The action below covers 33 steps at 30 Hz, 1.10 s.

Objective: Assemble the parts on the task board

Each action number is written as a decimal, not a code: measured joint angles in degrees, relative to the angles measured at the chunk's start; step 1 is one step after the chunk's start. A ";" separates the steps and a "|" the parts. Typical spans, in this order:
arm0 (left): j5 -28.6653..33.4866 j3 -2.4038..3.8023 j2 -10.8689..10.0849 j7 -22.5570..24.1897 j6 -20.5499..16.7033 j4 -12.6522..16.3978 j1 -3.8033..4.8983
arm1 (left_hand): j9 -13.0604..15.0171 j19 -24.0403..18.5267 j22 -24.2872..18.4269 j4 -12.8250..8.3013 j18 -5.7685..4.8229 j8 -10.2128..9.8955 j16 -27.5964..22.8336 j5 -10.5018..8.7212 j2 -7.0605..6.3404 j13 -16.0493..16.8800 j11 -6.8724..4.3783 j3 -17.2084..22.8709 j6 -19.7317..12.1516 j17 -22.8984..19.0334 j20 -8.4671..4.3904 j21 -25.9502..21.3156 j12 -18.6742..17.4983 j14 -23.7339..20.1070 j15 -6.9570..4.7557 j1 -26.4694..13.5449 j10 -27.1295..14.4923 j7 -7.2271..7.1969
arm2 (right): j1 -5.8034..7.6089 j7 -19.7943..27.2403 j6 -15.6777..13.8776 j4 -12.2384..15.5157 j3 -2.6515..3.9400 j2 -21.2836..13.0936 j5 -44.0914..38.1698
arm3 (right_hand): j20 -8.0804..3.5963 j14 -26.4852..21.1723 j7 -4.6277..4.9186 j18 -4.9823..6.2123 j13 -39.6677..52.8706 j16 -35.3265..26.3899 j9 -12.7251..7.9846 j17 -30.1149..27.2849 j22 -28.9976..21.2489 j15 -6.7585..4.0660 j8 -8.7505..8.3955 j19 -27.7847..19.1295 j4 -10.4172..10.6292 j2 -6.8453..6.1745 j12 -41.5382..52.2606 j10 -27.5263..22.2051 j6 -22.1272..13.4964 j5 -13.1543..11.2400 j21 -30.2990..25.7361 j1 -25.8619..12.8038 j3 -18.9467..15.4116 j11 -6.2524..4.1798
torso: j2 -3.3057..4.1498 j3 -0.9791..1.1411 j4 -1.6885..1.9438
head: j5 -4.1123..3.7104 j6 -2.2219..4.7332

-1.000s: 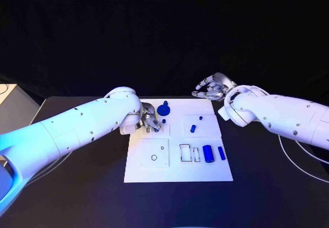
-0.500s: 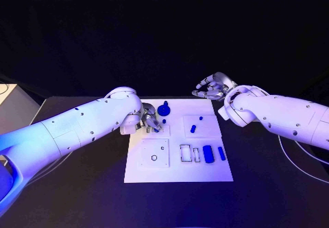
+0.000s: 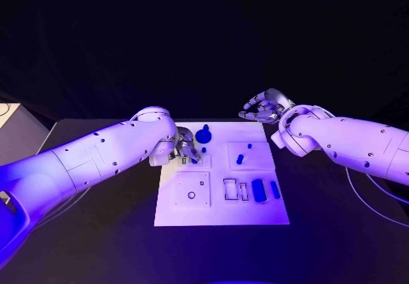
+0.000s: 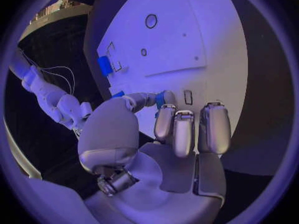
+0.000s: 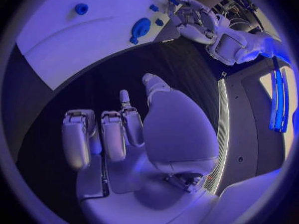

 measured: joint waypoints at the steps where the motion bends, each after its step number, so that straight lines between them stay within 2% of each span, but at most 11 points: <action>1: 0.00 -0.01 0.00 0.02 0.02 0.00 0.00 | 0.00 0.00 0.00 0.00 0.00 0.00 0.00 0.00 0.00 0.00 0.00 0.00 0.00 0.00 0.00 0.00 0.00 0.00 0.00 0.00 0.00 0.00 | 0.00 0.00 0.00 0.00 0.00 0.00 0.00 | 0.00 0.00 0.00 0.00 0.00 0.00 0.00 0.00 0.00 0.00 0.00 0.00 0.00 0.00 0.00 0.00 0.00 0.00 0.00 0.00 0.00 0.00 | 0.00 0.00 0.00 | -0.01 -0.03; 33: -0.99 -0.11 -0.72 0.74 0.30 0.54 0.01 | 0.17 0.00 0.06 0.00 0.00 -0.23 0.00 0.18 0.00 0.00 -0.20 0.00 0.07 0.00 0.00 0.00 0.00 0.00 0.00 0.00 0.22 -0.06 | 0.00 -0.03 0.07 -0.01 0.00 0.00 0.01 | 0.00 0.00 -0.01 0.00 0.03 0.00 0.04 0.00 -0.02 0.00 0.23 0.00 0.00 0.00 0.00 0.00 0.02 0.00 0.00 0.00 0.00 0.00 | -0.03 0.00 0.03 | 0.15 -0.40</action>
